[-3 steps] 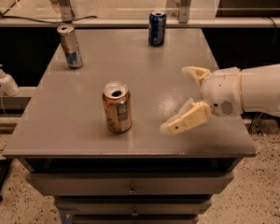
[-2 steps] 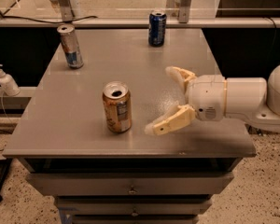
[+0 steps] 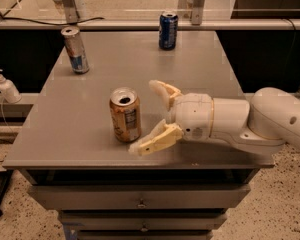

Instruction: Knock orange can over

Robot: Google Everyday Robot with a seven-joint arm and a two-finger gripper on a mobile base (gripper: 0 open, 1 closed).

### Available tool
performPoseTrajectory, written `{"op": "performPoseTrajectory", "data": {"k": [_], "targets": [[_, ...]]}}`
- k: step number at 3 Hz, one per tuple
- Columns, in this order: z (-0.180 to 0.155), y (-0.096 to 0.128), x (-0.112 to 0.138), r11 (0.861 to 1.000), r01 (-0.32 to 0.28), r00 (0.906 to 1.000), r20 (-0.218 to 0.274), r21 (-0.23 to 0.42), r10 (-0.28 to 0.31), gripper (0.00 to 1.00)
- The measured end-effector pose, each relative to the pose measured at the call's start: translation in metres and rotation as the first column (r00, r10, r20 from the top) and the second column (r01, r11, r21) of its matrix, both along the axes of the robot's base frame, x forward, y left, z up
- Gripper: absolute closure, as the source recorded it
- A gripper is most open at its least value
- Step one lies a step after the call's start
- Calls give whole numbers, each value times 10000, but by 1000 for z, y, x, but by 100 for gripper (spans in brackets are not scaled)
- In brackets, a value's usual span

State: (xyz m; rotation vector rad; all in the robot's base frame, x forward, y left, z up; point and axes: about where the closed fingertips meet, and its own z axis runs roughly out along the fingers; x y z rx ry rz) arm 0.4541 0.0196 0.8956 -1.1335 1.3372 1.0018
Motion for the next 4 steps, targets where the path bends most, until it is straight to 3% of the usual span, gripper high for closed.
{"op": "performPoseTrajectory", "data": {"k": [2,3,4], "targets": [[-17,40,-1,9978,-658,9975,-261,30,658,0],[-20,42,12,9989,-363,9990,-272,-302,354,15],[-26,35,21,9984,153,9987,-471,-540,-178,39]]}}
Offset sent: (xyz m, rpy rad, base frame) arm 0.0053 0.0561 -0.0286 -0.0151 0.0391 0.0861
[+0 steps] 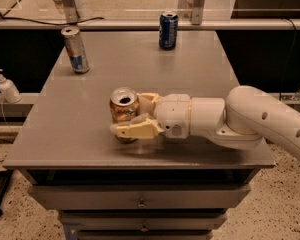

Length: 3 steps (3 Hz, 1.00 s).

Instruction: Knock orange can over

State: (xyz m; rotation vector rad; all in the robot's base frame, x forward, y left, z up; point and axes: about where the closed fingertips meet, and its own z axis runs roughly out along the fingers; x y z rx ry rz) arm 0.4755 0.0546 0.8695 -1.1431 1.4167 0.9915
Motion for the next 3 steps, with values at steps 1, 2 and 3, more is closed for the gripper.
{"op": "performPoseTrajectory", "data": {"k": [1,2,3], "targets": [[-5,-6,3,9994,298,9994,-152,-164,-300,62],[-6,-17,9,9980,448,9988,-197,-449,-457,85],[-2,-35,18,9943,533,9983,-178,-922,-552,100]]}}
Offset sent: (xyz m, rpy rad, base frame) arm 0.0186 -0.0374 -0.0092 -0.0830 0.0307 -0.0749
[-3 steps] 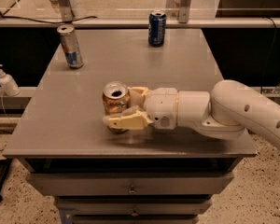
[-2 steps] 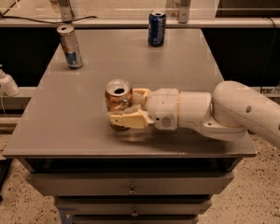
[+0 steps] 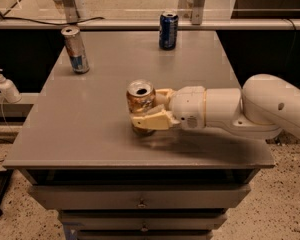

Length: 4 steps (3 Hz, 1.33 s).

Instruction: Knock orange can over

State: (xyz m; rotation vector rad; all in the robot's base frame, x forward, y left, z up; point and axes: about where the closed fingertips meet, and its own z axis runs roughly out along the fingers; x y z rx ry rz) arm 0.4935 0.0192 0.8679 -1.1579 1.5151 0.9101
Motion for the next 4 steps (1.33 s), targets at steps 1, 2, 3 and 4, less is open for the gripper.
{"op": "performPoseTrajectory", "data": {"k": [1,2,3,4], "targets": [[6,-22,10,9978,-80,9999,-90,-659,74,100],[17,-41,18,9829,-416,9991,-181,-1794,389,100],[26,-56,22,9417,-922,9957,-253,-3235,888,100],[29,-74,23,8718,-1338,9906,-385,-4713,1312,100]]}}
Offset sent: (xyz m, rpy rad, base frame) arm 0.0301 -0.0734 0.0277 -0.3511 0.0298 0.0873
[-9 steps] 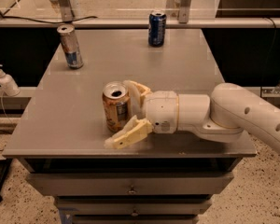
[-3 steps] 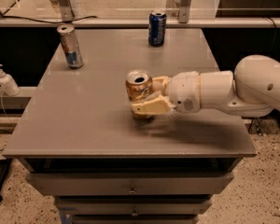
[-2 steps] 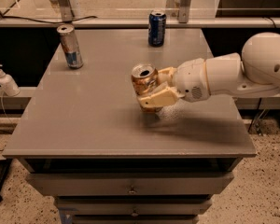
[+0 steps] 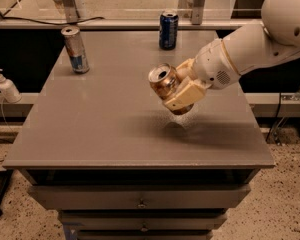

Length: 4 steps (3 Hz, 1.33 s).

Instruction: Knock orange can over

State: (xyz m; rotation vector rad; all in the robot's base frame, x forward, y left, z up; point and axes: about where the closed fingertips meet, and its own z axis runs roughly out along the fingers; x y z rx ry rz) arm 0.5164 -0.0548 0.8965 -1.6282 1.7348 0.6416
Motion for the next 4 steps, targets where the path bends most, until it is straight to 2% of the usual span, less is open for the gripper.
{"op": "performPoseTrajectory", "data": {"k": [1,2,4], "targets": [[-4,-17,-1,9901,-305,9995,-9,-1373,307,100],[-9,-32,-4,9715,-420,9991,-39,-2334,423,100],[-18,-43,-7,9185,-480,9982,145,-3926,584,100]]}}
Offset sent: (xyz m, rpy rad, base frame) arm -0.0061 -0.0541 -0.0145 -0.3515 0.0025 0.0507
